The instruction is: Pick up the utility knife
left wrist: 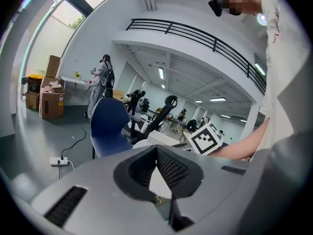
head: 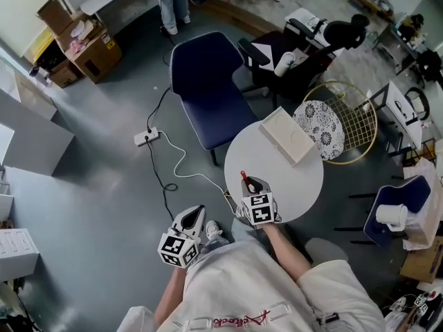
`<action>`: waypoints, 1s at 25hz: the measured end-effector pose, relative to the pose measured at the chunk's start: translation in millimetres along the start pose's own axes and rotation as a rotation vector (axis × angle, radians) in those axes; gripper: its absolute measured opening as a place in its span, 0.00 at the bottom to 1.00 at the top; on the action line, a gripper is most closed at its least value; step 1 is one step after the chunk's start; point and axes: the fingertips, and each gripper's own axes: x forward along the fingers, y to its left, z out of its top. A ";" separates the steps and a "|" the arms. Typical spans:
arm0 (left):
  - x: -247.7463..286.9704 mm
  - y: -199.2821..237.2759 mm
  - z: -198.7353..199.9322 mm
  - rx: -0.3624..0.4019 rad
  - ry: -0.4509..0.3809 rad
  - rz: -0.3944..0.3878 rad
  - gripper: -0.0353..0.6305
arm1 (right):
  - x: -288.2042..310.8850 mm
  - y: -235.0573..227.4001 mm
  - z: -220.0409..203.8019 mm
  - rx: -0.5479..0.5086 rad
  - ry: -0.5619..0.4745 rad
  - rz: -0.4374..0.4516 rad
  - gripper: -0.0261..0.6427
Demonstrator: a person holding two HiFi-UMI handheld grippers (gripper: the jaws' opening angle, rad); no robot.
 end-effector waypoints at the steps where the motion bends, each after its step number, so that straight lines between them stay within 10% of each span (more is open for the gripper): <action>1: 1.0 -1.6 5.0 0.008 -0.010 -0.011 0.07 | -13.6 6.2 4.9 0.005 -0.027 0.001 0.14; 13: -14.3 -34.7 28.5 0.086 -0.082 -0.150 0.07 | -157.1 71.5 50.5 -0.020 -0.346 0.017 0.14; 25: -25.3 -63.7 20.7 0.162 -0.083 -0.212 0.07 | -189.1 74.2 39.6 -0.028 -0.433 -0.034 0.14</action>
